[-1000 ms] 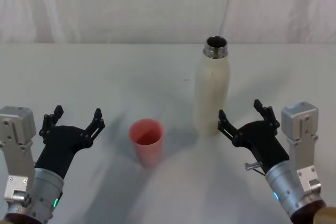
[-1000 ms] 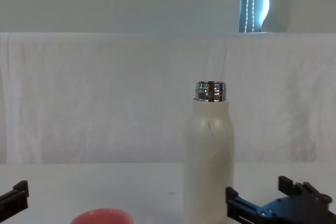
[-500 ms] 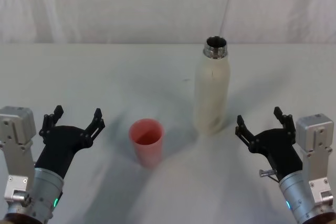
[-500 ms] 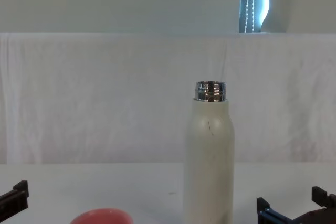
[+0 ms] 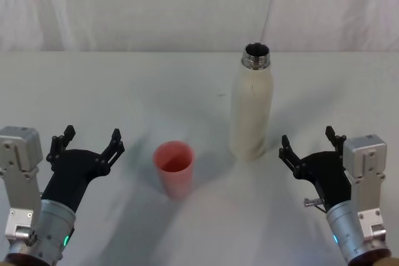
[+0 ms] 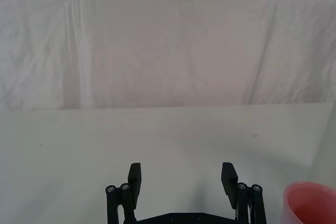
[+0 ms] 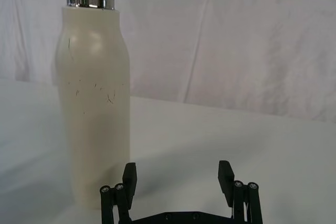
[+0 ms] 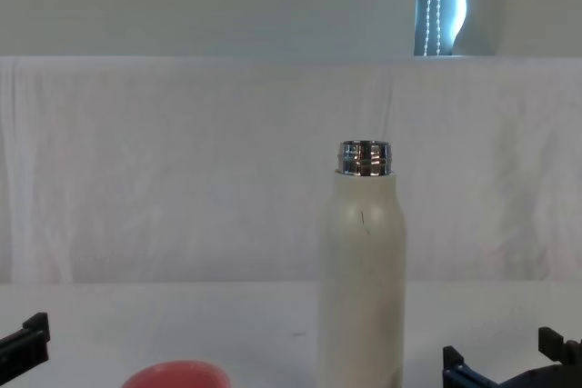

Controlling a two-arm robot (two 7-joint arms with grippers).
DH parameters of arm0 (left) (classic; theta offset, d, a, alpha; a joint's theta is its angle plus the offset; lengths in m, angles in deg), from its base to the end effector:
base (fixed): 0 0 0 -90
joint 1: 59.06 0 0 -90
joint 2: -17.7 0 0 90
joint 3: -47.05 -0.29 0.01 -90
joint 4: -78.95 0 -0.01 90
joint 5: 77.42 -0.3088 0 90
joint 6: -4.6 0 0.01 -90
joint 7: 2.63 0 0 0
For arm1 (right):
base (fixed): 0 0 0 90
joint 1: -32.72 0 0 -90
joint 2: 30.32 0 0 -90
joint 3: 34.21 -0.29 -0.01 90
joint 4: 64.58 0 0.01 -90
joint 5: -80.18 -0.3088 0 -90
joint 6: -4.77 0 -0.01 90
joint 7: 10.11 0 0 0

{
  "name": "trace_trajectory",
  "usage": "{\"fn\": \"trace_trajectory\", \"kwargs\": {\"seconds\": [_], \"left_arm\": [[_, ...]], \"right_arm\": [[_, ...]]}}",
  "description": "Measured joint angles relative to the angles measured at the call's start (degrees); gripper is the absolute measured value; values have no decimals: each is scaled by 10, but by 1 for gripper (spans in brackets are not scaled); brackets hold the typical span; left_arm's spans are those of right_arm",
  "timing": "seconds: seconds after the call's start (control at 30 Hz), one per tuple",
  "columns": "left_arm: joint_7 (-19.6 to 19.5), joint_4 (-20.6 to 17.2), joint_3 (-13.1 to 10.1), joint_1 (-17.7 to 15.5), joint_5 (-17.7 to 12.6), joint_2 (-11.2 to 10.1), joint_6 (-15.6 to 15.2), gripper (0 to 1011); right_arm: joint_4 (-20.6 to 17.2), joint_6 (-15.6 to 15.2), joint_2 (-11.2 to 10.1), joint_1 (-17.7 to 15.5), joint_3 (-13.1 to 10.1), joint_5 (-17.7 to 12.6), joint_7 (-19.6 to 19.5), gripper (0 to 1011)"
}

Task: Grasp the thermos with one hand and pour water into the cup lid.

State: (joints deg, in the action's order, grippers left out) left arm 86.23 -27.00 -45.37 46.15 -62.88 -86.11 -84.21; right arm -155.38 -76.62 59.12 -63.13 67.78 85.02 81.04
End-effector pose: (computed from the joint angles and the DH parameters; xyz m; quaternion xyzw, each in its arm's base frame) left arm 0.2530 0.0375 -0.2853 -0.0174 0.0064 0.6616 0.7497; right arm 0.2899 0.0655 -0.3260 0.0010 -0.0477 -0.6171 0.7854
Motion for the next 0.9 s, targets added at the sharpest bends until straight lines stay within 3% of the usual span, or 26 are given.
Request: {"fn": "trace_trajectory", "kwargs": {"seconds": [0.43,0.9], "left_arm": [[0,0,0,0,0,0,0,1001],[0,0,0,0,0,0,0,1001]], "right_arm": [[17,3,12,12,0,24,-8,1001],[-8,-23,-7,10,-1,24,24,1001]]}}
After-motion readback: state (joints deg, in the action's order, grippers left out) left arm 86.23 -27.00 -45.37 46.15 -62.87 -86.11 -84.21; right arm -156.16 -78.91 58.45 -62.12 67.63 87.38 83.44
